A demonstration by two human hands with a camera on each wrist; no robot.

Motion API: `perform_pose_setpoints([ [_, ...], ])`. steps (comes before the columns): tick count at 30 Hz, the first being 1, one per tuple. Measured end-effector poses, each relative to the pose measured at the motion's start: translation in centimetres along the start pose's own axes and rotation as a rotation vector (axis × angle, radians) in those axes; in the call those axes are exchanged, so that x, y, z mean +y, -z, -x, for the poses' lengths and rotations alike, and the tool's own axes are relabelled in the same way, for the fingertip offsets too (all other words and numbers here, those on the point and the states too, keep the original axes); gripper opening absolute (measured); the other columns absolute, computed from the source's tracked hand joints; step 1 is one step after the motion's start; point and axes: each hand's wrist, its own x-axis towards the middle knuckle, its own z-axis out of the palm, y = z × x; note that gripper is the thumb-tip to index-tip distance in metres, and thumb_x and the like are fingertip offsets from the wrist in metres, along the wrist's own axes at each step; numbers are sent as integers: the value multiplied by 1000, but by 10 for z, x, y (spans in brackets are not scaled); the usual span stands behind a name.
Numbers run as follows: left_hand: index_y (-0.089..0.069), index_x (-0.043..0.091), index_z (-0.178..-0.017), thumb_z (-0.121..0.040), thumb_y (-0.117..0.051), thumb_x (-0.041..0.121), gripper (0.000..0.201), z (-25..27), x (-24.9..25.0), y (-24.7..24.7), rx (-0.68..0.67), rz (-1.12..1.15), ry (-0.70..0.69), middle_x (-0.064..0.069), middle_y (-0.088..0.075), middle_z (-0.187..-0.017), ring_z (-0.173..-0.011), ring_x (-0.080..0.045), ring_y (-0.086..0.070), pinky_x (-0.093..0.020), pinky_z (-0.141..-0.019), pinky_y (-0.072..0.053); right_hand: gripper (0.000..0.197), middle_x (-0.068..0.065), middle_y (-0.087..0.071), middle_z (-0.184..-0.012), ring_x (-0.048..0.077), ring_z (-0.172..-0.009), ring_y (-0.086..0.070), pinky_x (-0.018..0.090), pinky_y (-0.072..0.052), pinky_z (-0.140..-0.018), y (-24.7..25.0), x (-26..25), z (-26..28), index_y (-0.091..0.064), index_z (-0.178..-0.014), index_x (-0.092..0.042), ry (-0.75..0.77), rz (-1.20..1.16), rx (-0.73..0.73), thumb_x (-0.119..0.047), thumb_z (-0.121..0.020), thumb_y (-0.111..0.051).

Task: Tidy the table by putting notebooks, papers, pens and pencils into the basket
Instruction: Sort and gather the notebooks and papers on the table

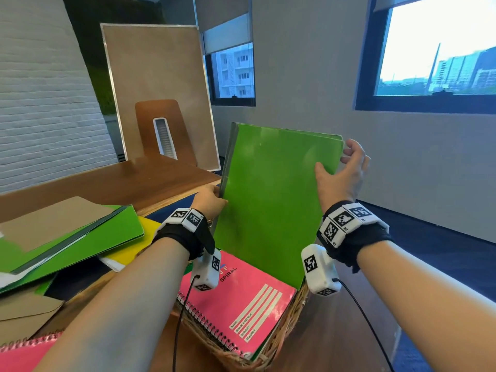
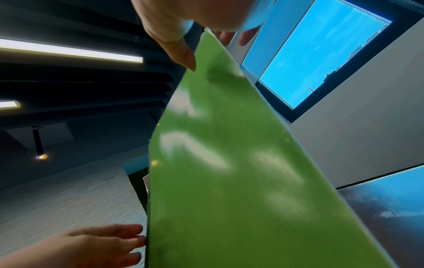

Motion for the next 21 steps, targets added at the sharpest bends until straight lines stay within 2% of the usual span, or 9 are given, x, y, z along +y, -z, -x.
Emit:
perform_pose_setpoints([
  [2,-48,2,-132,-88,-64,13,48,1,-2,2,12,-40,5,-15,-56,-127,-117,-30,-52,-38,-99,-43,65,8,-41,-133,14,-114,-47,15,-33,-94,0,-3,1,-41,-133,-12,-6,4,-15,-3,-74,-66],
  [4,-47,2,-132,-88,-64,13,49,3,-4,6,20,-41,3,-15,-55,-129,-119,-30,-51,-37,-100,-43,68,7,-38,-137,16,-126,-42,23,-32,-104,0,-7,2,-39,-136,-12,8,39,-13,-3,-74,-64],
  [6,-50,3,-129,-89,-63,13,43,7,-5,12,33,-45,-4,-13,-56,-127,-117,-29,-52,-36,-97,-44,69,7,-36,-140,19,-131,-37,32,-29,-111,0,-13,3,-39,-137,-13,43,93,1,-5,-73,-64],
  [8,-55,4,-122,-89,-62,12,35,10,-5,19,51,-39,-17,-12,-59,-124,-113,-28,-55,-36,-93,-45,67,9,-36,-139,23,-131,-35,37,-27,-112,-2,-20,6,-42,-135,-13,96,125,16,-5,-72,-62],
  [11,-66,7,-105,-90,-57,8,17,24,-3,34,88,-37,-66,-11,-64,-107,-100,-27,-58,-32,-84,-46,60,11,-42,-133,25,-126,-39,38,-28,-110,-9,-35,16,-48,-127,-10,197,108,4,-2,-69,-59],
  [14,-68,12,-90,-90,-55,8,14,44,-3,53,117,-60,-121,-8,-64,-91,-90,-23,-60,-29,-79,-48,49,11,-50,-119,26,-115,-46,36,-35,-102,-27,-51,33,-54,-117,-5,284,14,-85,1,-68,-55],
  [18,-69,13,-92,-89,-53,7,18,71,-16,87,169,-175,-144,-4,-64,-87,-80,-20,-60,-25,-65,-46,38,2,-51,-93,27,-93,-54,38,-45,-88,-60,-76,68,-58,-103,-3,367,-163,-293,-2,-66,-48],
  [21,-72,10,-93,-86,-54,5,20,90,-41,118,259,-268,-110,-1,-62,-84,-82,-15,-54,-22,-73,-40,28,7,-56,-91,26,-87,-56,33,-47,-82,-86,-94,102,-60,-97,-6,350,-232,-494,0,-72,-52],
])
